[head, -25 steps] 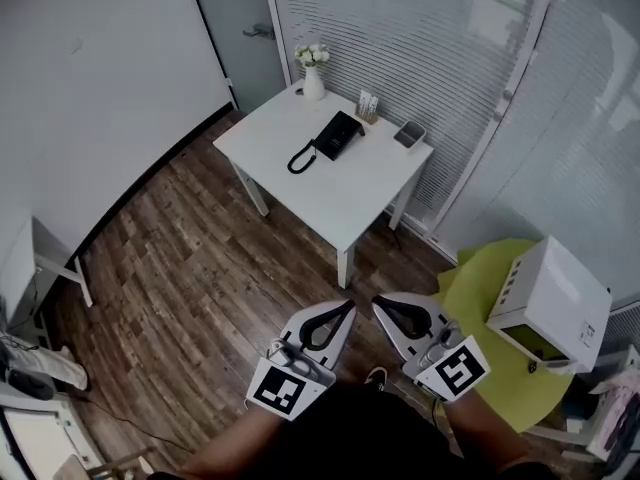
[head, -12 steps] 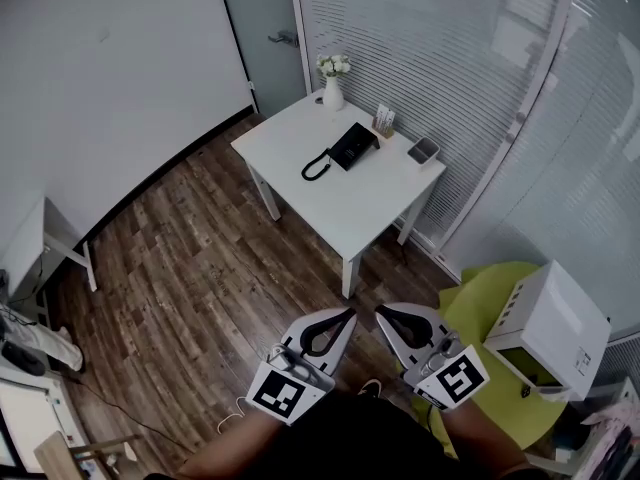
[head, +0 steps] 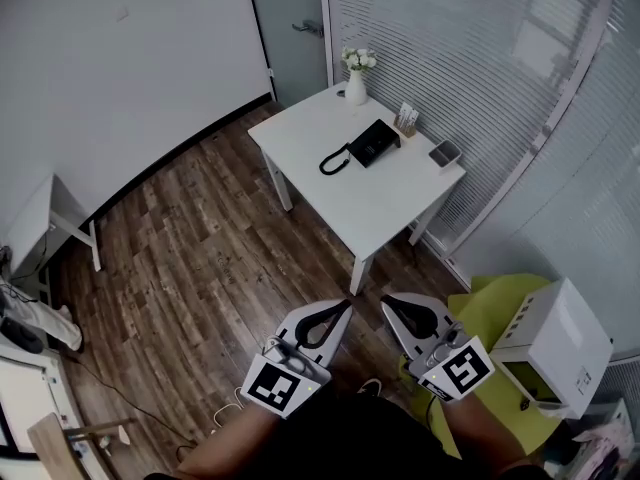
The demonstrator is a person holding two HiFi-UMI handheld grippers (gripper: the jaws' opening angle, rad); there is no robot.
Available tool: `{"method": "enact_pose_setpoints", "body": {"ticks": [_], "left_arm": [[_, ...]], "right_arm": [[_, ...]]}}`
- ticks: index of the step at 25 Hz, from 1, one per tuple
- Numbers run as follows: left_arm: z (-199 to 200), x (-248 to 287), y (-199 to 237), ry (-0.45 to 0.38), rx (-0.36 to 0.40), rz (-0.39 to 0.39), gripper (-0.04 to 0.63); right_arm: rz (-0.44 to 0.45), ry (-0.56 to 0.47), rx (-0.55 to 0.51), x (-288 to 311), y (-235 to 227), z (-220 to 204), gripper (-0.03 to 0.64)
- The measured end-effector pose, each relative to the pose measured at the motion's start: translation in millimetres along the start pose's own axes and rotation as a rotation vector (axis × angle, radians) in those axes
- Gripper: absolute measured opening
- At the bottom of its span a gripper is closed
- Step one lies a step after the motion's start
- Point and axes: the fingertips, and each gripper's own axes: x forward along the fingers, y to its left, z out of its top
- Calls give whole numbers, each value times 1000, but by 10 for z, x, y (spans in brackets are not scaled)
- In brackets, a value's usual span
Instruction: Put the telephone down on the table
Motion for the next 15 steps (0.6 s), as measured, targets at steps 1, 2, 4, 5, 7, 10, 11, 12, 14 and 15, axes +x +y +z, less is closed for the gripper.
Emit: {"method": "enact_pose_setpoints", "body": {"ticks": [1, 2, 4, 5, 7, 10, 11, 12, 14, 15], "left_arm": [[-3, -8, 97, -6, 0, 0, 1], [-8, -14, 198, -10, 1, 0, 2], [-24, -28, 409, -15, 4, -2, 0], [-35, -41, 522, -15, 6, -5, 2], [-53, -87, 773, -13, 4, -10, 2], [-48, -156, 1183, -23, -6, -14, 1], [-49, -171, 1308, -24, -7, -16, 2], [-51, -186, 1423, -24, -8, -18, 2], [-53, -223, 1643, -24, -15, -24, 1], [-52, -249, 1751, -26, -18, -28, 1]], "right_arm": [[1, 2, -1, 91, -6, -13, 20], [1, 3, -2, 188, -15, -29, 20], [-6, 8, 0, 394, -38, -67, 20], [-10, 11, 2, 506, -44, -83, 20], [-17, 19, 3, 756, -32, -99, 20], [-22, 24, -4, 1169, -18, -99, 20], [-24, 25, -3, 1297, -24, -99, 20], [-26, 25, -2, 1416, -30, -99, 20], [-32, 27, -4, 1645, -29, -108, 20], [-34, 29, -5, 1759, -17, -118, 20]]}}
